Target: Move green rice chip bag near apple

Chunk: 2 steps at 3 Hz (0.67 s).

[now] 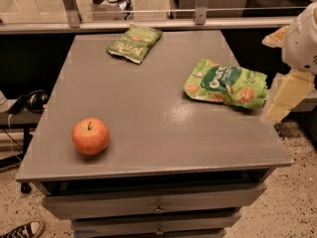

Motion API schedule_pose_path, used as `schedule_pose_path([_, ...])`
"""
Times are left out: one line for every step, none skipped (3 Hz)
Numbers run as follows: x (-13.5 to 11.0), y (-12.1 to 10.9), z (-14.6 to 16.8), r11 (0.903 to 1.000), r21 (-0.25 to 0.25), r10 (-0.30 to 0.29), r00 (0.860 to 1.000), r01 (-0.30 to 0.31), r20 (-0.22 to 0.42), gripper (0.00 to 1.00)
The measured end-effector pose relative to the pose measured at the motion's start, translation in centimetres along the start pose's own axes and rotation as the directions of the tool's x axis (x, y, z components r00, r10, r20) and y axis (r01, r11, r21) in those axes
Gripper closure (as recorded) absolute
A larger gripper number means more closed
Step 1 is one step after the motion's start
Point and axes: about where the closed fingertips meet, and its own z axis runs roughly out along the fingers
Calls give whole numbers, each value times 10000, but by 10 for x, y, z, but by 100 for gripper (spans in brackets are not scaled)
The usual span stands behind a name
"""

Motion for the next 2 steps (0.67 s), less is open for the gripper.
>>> schedule_pose_path([4, -29, 29, 9975, 642, -319, 9987, 293, 399, 0])
schedule_pose_path([1, -55, 57, 9943, 1037, -344, 9964, 263, 769, 0])
